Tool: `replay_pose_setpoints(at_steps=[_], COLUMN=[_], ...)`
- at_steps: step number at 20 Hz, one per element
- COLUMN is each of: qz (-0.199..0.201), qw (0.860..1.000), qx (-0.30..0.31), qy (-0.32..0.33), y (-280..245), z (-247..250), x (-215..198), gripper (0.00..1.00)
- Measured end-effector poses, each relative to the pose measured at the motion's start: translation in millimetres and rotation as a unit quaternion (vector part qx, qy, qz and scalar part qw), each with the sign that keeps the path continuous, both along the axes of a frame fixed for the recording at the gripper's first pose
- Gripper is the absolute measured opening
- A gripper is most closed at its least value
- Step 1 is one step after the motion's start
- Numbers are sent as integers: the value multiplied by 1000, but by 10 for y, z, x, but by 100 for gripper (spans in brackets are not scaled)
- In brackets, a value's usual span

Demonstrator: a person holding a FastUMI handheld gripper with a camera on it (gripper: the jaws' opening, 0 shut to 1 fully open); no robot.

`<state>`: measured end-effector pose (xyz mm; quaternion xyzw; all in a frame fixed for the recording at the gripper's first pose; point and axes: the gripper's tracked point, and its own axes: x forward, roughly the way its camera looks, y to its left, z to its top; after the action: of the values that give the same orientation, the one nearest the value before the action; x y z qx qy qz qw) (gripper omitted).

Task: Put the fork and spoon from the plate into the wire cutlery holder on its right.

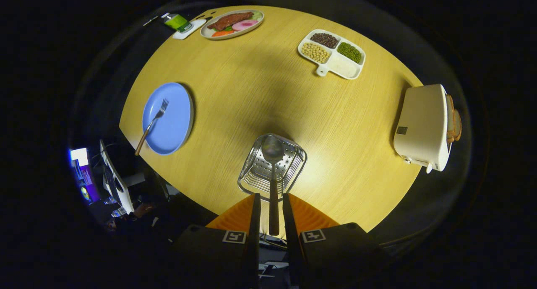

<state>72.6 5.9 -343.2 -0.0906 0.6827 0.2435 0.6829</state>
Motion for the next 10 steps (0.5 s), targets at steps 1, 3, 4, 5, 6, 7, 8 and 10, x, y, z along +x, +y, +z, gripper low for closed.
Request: replay_pose_setpoints(at_steps=[1, 3, 4, 5, 6, 7, 8, 10], qz=[-11, -29, -39, -49, -58, -64, -66, -70], qw=[1000, 998, 997, 994, 991, 988, 985, 978], qx=[13, 35, 53, 74, 95, 116, 138, 174], qy=[-13, -38, -49, -59, -70, -79, -86, -93], y=[32, 116, 216, 327, 471, 604, 769, 1106], z=[90, 289, 405, 512, 627, 718, 814, 954], x=[17, 41, 39, 39, 38, 23, -9, -114], gripper=[33, 33, 33, 33, 33, 33, 33, 33])
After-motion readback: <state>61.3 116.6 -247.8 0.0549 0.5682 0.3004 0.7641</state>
